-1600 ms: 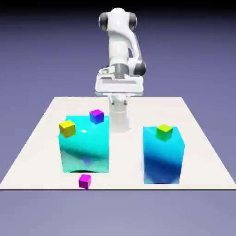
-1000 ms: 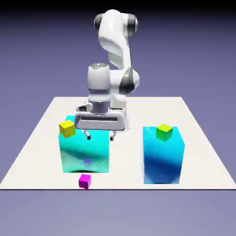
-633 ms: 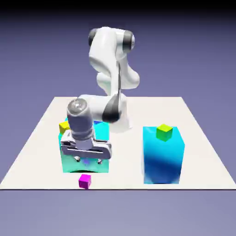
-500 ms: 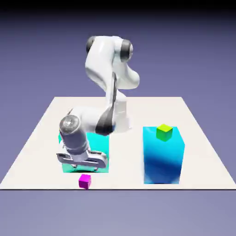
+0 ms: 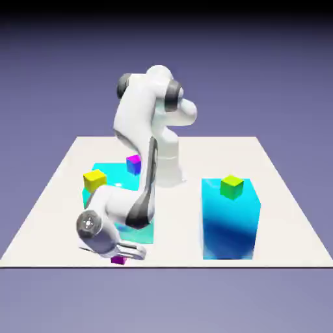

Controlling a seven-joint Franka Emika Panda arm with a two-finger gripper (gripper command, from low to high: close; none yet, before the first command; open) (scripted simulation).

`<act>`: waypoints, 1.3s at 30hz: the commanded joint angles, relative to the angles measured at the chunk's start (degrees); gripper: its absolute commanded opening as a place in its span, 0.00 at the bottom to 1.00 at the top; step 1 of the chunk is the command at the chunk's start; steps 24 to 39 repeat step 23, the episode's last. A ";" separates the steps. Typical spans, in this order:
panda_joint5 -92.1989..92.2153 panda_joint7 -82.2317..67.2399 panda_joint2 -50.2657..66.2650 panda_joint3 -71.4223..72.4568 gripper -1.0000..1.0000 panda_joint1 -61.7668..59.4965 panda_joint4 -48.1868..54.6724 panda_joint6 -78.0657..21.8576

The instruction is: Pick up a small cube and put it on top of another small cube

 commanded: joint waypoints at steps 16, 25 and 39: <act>0.40 19.65 -25.61 19.72 0.00 17.16 -4.78 -19.41; 0.59 19.25 -26.90 19.77 1.00 17.16 -10.23 -15.23; 0.59 19.25 -26.90 19.77 1.00 17.16 -10.23 -15.23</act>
